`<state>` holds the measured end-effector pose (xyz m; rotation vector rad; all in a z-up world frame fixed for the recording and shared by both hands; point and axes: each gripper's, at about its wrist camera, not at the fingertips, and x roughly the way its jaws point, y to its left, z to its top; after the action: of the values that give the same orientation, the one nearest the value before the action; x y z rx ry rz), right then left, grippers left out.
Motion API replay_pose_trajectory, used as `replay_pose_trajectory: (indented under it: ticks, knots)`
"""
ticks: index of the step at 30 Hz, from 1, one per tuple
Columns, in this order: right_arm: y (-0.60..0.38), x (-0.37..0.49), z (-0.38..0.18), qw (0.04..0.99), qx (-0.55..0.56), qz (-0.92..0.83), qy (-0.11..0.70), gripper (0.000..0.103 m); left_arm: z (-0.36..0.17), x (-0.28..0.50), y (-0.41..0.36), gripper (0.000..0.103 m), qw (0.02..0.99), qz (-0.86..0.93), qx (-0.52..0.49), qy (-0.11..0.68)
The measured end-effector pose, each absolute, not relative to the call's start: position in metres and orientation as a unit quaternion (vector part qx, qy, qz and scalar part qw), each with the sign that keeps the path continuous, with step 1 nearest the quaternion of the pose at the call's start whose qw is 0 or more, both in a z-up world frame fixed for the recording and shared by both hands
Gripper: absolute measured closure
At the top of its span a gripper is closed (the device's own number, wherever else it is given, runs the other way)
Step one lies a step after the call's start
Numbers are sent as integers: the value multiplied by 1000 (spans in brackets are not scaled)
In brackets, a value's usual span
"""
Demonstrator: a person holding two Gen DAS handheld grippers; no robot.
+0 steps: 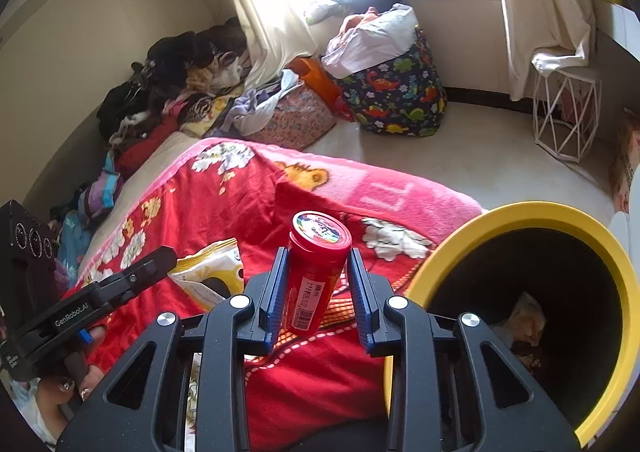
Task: Collect trash
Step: 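Carry the red tube and yellow wrapper over the yellow bin with both tools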
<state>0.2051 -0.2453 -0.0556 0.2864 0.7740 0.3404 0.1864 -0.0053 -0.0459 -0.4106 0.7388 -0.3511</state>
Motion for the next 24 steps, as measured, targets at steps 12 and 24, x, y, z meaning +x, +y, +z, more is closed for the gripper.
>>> replay_pose_trajectory:
  ticks: [12, 24]
  knots:
    - [-304, 189, -48, 910, 177, 122, 355, 75, -29, 192, -60, 101, 892, -220, -181, 350]
    - [-365, 168, -54, 910, 218, 70, 345, 75, -17, 195, -118, 101, 886, -266, -150, 350]
